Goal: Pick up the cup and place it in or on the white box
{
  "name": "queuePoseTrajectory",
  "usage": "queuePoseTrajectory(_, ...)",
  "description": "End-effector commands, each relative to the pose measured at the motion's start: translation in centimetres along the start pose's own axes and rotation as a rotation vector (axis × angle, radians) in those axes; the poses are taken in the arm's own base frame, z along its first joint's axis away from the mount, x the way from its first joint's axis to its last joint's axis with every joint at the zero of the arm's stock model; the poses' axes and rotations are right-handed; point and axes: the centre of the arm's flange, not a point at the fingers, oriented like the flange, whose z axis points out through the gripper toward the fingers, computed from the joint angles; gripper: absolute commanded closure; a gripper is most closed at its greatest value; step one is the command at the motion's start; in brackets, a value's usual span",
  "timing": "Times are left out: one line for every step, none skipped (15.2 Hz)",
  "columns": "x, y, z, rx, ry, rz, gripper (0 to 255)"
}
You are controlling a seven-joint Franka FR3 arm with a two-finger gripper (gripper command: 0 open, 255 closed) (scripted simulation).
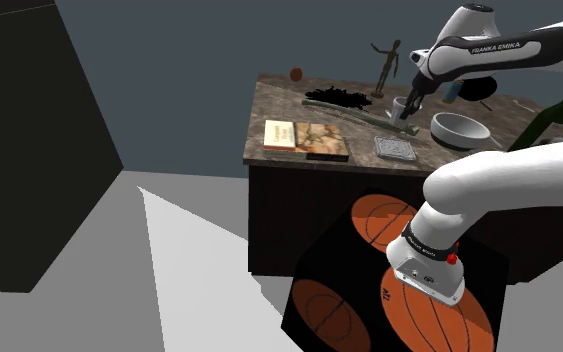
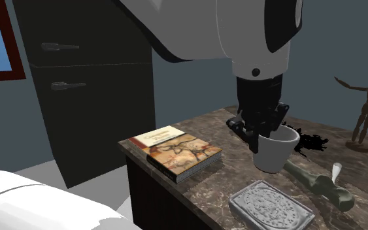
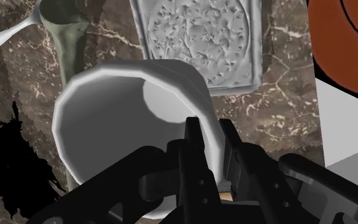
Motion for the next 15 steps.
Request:
queuePoseTrajectory(-0.2, -0.2, 0.5, -0.001, 0.001, 0.000, 255)
queuePoseTrajectory(-0.2, -0.2, 0.5, -0.001, 0.001, 0.000, 255)
queuePoseTrajectory(-0.2, -0.2, 0.5, -0.001, 0.001, 0.000, 255)
queuePoseTrajectory(-0.2, -0.2, 0.5, -0.001, 0.001, 0.000, 255)
queuePoseTrajectory(-0.2, -0.2, 0.5, -0.001, 0.001, 0.000, 255)
queuePoseTrajectory(-0.2, -0.2, 0.5, -0.001, 0.001, 0.000, 255)
queuePoseTrajectory(-0.2, -0.2, 0.5, -0.001, 0.001, 0.000, 255)
queuePoseTrajectory(-0.2, -0.2, 0.5, -0.001, 0.001, 0.000, 255)
queuePoseTrajectory(-0.2, -0.2, 0.5, -0.001, 0.001, 0.000, 0)
queuePoseTrajectory(-0.2, -0.2, 0.5, -0.001, 0.001, 0.000, 0)
queuePoseTrajectory(-0.2, -0.2, 0.5, -0.001, 0.001, 0.000, 0)
queuePoseTrajectory(-0.2, -0.2, 0.5, -0.001, 0.001, 0.000, 0)
queuePoseTrajectory(-0.2, -0.2, 0.5, -0.001, 0.001, 0.000, 0)
queuePoseTrajectory(-0.2, -0.2, 0.5, -0.001, 0.001, 0.000, 0)
queuePoseTrajectory(-0.2, -0.2, -0.8, -0.001, 0.001, 0.000, 0)
